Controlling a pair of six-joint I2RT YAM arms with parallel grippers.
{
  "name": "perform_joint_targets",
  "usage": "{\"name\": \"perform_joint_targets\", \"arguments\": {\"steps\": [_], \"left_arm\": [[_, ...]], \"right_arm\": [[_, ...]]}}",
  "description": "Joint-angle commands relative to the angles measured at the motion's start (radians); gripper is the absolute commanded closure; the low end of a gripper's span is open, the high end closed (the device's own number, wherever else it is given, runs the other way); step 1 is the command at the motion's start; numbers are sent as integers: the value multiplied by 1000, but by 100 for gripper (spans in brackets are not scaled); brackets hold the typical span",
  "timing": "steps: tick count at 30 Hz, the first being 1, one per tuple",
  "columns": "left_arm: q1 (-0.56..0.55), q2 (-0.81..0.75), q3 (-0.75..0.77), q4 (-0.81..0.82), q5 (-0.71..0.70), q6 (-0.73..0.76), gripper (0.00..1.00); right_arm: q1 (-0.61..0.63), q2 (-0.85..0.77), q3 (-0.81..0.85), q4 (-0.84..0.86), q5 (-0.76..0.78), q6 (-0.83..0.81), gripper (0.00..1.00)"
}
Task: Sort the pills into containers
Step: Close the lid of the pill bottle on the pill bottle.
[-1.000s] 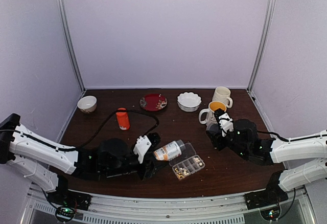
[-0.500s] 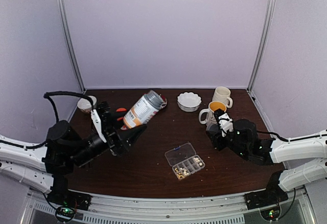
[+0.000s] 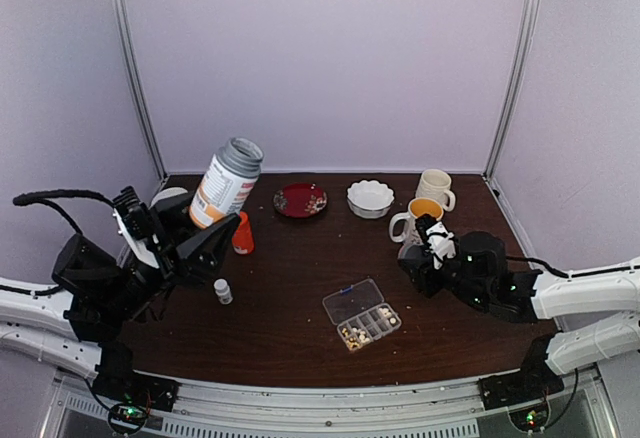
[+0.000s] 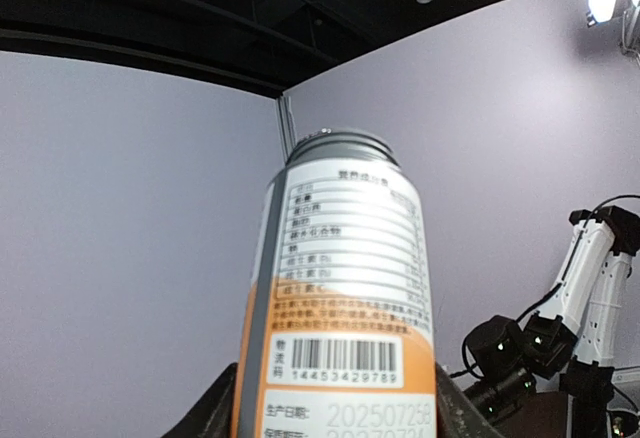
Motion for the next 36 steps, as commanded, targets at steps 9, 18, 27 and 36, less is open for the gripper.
{"name": "perform_joint_targets", "arguments": {"steps": [9, 18, 27, 36], "left_arm": [[31, 191, -144, 86, 74, -324, 100], [91, 294, -182, 163, 351, -457, 100], [93, 330, -154, 114, 428, -462, 100], [92, 340, -124, 50, 480, -463, 100]], "right_arm": [[54, -90, 317, -306, -847, 56, 100], [132, -121, 404, -333, -934, 75, 100], [212, -7, 559, -512, -859, -7, 100], [256, 62, 629, -599, -806, -76, 100]]}}
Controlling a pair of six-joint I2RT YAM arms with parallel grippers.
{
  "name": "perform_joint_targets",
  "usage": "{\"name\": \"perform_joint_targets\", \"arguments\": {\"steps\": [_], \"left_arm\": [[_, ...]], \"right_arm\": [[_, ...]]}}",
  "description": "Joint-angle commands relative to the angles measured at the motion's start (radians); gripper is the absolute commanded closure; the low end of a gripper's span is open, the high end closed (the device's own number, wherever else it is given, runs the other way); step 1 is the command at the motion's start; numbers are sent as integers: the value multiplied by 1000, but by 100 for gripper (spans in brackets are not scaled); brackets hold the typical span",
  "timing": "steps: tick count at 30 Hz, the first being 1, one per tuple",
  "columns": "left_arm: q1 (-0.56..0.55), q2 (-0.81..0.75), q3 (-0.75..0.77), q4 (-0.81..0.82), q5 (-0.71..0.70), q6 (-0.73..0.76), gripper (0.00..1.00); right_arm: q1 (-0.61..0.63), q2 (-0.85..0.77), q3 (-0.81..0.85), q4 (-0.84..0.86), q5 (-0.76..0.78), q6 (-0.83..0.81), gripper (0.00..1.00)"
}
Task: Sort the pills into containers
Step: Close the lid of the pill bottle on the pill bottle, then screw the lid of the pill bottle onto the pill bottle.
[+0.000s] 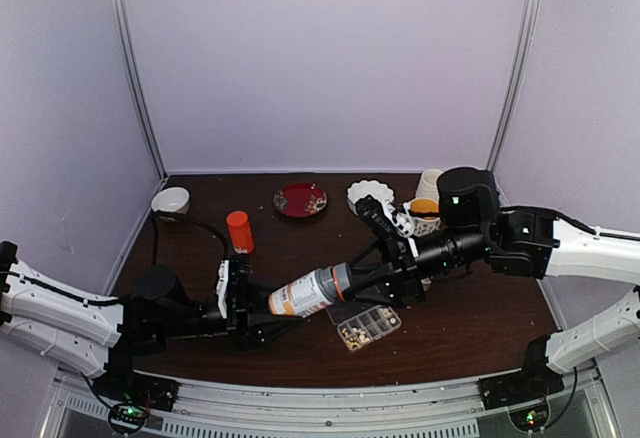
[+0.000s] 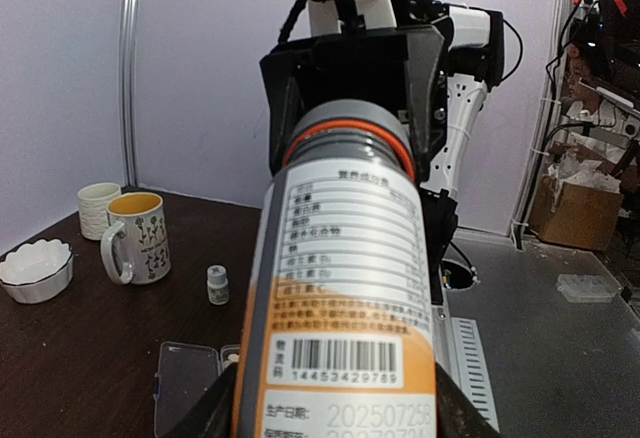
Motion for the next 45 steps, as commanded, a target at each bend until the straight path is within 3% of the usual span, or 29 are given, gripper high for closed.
{"name": "perform_joint_targets", "arguments": {"steps": [1, 6, 9, 14, 18, 21, 26, 31, 37, 42, 45], "left_arm": [[1, 13, 62, 13, 78, -8, 100], [2, 60, 116, -20, 140, -29, 100], [5, 82, 134, 13, 190, -67, 100], [43, 128, 177, 84, 316, -206, 100], [61, 173, 252, 96, 428, -289, 100], [61, 159, 287, -2, 399, -231, 100], [62, 53, 301, -232, 204, -25, 100], [61, -44, 303, -342, 25, 216, 100], [62, -51, 392, -510, -68, 490, 100], [62, -40, 414, -512, -131, 679, 100], [61, -43, 420, -508, -199, 768, 100]], "right_arm": [[32, 32, 59, -85, 53, -68, 100], [53, 47, 84, -125, 41, -109, 100], [84, 49, 106, -215, 18, -230, 100], [99, 53, 162, -357, 17, -417, 100], [110, 36, 165, -341, 73, -469, 100], [110, 58, 197, -320, 146, -369, 100], [109, 107, 250, -310, 162, -206, 100], [109, 131, 263, -173, 165, 111, 100], [96, 151, 331, -209, 260, 400, 100], [60, 162, 256, -40, 113, 741, 100], [58, 171, 248, -46, 126, 814, 100]]}}
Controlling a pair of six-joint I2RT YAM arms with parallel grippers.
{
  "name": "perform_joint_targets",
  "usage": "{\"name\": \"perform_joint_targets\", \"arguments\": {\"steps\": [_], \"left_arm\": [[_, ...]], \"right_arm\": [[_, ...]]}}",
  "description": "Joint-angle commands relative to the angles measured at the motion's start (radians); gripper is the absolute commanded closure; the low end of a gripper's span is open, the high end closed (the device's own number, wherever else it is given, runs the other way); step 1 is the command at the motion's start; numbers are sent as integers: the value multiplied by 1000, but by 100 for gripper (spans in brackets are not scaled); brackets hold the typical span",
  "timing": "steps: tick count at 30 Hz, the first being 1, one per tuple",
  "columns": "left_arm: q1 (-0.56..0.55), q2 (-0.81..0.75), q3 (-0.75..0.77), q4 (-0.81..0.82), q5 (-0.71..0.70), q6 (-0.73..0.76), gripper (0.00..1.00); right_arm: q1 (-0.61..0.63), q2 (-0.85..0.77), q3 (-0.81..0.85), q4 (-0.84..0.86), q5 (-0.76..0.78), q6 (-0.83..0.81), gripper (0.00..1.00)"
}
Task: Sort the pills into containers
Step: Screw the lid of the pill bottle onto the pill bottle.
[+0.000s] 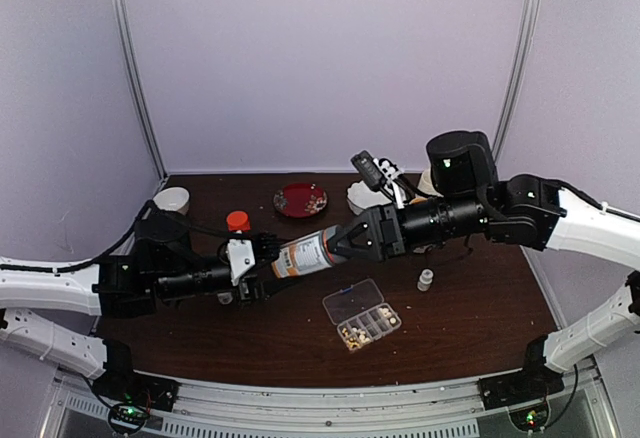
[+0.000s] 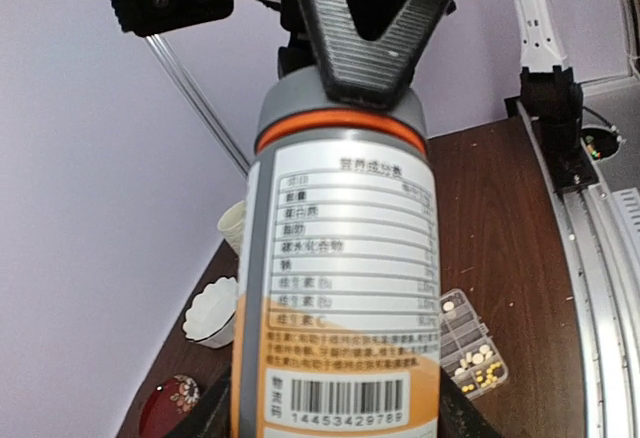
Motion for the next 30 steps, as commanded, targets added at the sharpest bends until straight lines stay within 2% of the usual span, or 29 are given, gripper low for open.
{"name": "perform_joint_targets", "arguments": {"steps": [1, 2, 4, 5, 10, 12, 13, 17, 23, 27, 30], "left_arm": [[-15, 20, 73, 118, -114, 214, 100], [-15, 16, 77, 114, -128, 231, 100], [-16, 10, 78, 110, -130, 231, 100], [-15, 4, 76, 108, -116, 223, 100], [0, -36, 14, 137, -7, 126, 100], [1, -61, -25, 172, 15, 88, 100], [1, -69, -37, 183, 26, 69, 100], [1, -91, -61, 190, 72, 6, 100], [1, -86, -47, 158, 183, -99, 100], [1, -68, -13, 91, 229, -154, 100], [1, -53, 7, 46, 254, -158, 100]], "right_arm": [[28, 70, -36, 188, -81, 259, 99], [26, 70, -40, 191, -74, 267, 93], [19, 65, -35, 185, -77, 220, 59], [15, 58, -33, 189, -96, 173, 50], [-31, -9, -46, 193, -125, -56, 39], [-33, -49, -56, 181, -90, -200, 18], [-33, -71, -65, 172, -83, -283, 14], [-33, -140, -90, 103, -76, -682, 10], [-26, -221, -131, 57, -50, -1137, 9], [19, -217, -89, -39, 10, -1341, 8], [54, -206, -56, -71, 54, -1403, 8]]}}
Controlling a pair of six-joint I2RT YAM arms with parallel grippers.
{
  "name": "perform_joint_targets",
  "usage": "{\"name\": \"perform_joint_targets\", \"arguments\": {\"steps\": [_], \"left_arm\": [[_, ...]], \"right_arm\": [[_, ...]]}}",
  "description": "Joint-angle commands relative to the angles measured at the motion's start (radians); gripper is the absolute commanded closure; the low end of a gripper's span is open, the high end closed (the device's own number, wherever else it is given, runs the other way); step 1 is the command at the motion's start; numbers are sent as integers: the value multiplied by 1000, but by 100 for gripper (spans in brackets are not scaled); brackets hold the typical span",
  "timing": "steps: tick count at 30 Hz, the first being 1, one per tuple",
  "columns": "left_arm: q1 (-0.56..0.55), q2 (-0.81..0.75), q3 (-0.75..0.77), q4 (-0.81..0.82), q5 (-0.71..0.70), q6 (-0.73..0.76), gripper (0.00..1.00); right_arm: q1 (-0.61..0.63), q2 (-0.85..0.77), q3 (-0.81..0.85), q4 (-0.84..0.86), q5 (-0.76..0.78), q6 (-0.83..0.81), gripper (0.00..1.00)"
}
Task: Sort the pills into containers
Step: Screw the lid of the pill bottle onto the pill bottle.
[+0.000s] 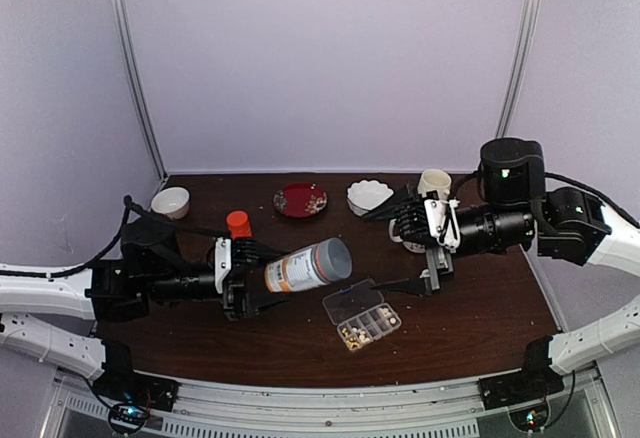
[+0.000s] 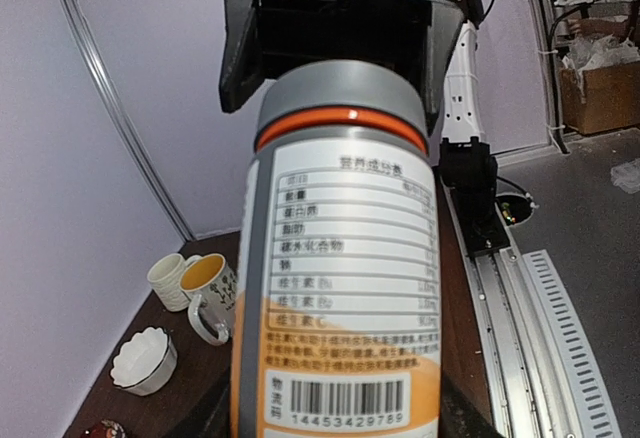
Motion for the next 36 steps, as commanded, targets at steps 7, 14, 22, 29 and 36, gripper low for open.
{"name": "perform_joint_targets", "arguments": {"steps": [7, 14, 22, 29, 36], "left_arm": [[-1, 56, 80, -33, 98, -64, 100], [-1, 79, 105, -56, 120, -66, 100], [0, 88, 113, -65, 124, -60, 100], [-1, 104, 130, -85, 116, -51, 100], [-1, 98, 168, -126, 26, 3, 100]], "right_arm": [[85, 48, 103, -97, 65, -236, 16], [131, 96, 121, -124, 146, -254, 27], [144, 115, 127, -126, 160, -255, 38], [144, 112, 113, -85, 140, -157, 73], [143, 112, 85, 8, 195, 296, 77]]}}
